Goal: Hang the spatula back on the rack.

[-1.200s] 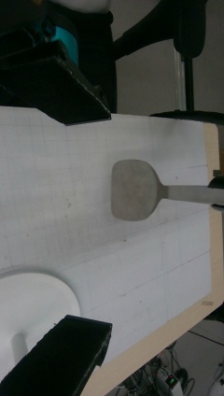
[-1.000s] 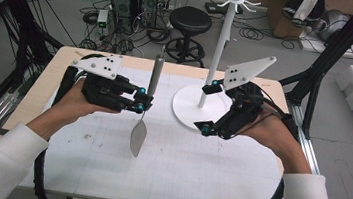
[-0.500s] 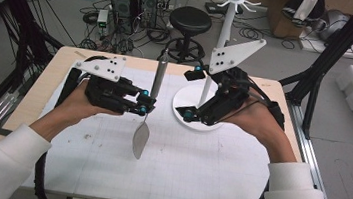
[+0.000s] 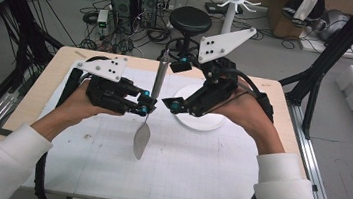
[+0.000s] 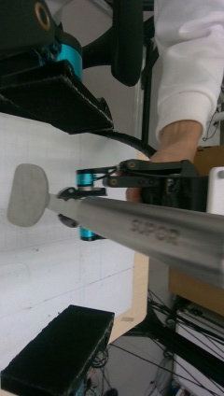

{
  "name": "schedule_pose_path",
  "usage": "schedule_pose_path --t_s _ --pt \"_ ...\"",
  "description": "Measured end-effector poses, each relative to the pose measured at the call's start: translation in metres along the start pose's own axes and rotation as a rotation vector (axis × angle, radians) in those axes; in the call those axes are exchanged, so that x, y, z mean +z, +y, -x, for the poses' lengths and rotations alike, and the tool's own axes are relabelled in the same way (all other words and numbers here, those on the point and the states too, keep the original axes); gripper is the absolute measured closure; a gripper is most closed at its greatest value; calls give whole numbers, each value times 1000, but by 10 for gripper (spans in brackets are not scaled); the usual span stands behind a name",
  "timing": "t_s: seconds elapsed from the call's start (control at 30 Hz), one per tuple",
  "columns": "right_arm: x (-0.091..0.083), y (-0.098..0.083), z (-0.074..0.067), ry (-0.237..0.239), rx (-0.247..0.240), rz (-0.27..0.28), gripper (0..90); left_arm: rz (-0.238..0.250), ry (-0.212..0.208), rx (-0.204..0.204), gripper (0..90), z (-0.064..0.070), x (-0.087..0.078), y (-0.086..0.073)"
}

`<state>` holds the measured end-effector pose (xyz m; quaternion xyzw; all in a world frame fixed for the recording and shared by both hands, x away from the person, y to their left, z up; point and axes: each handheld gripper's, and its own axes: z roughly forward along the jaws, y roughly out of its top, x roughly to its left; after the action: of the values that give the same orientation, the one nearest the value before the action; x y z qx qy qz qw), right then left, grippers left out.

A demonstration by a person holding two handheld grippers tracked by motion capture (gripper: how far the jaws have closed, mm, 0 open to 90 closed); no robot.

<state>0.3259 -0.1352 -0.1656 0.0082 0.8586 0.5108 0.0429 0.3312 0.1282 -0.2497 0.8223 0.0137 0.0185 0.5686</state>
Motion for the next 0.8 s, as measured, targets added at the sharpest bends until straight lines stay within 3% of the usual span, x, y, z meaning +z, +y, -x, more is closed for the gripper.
schedule_pose_path --t_s 0.03,0.23,0.47,0.6,0.8 --pt "1 1 0 9 3 9 153 -2 -1 3 751 0 0 0" --pt "3 6 1 24 17 31 205 1 -2 5 751 1 0 0" --pt "2 9 3 14 2 64 351 -2 -3 9 751 1 0 0" --pt "3 11 2 41 12 55 410 -1 -7 10 751 2 1 0" --pt "3 13 1 45 4 61 597 -1 -10 13 751 2 1 0"
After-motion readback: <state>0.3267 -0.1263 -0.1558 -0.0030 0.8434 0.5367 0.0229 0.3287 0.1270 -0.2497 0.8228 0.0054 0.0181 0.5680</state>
